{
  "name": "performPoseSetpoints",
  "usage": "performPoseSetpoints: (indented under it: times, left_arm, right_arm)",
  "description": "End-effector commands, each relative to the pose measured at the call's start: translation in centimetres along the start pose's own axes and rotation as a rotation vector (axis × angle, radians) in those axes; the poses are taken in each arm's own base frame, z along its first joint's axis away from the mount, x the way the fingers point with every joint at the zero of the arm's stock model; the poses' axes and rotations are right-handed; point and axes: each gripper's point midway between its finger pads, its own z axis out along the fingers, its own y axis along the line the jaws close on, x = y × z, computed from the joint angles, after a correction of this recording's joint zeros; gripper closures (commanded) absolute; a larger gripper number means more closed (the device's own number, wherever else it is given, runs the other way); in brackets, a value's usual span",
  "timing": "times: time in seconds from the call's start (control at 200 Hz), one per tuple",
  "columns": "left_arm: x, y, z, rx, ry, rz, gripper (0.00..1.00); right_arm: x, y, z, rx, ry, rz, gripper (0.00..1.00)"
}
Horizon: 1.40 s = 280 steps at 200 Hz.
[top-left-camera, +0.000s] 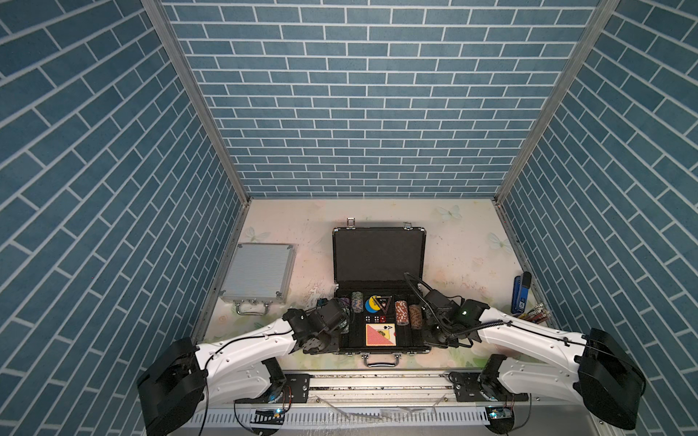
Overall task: Close the poker set cases
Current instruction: Move the poker set case to the center of the board, then close the lid of the poker set case.
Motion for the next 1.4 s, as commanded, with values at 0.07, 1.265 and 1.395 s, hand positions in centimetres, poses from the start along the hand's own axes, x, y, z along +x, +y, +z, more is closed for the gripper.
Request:
performPoseSetpoints:
  times: [0.07,1.265,1.395]
  left_arm:
    - [3.0,4.5,-0.9,-0.184,0.113,0.033,0.51]
    - [-10.4,1.3,-4.5,0.239,-0.221,-0.093,0.1]
    - [-10.4,1.8,-4.0,0.26,-0.228,-0.116,0.09]
  right_arm:
    - [0.6,-0.4,-1.7,0.021,0.024,0.089,0.81]
    - [-28.2,6.6,-21.1,-0.492,-0.459,-0.097,0.35]
    - [-29.9,8.3,-19.9,-0.575,-0.395,-0.135,0.35]
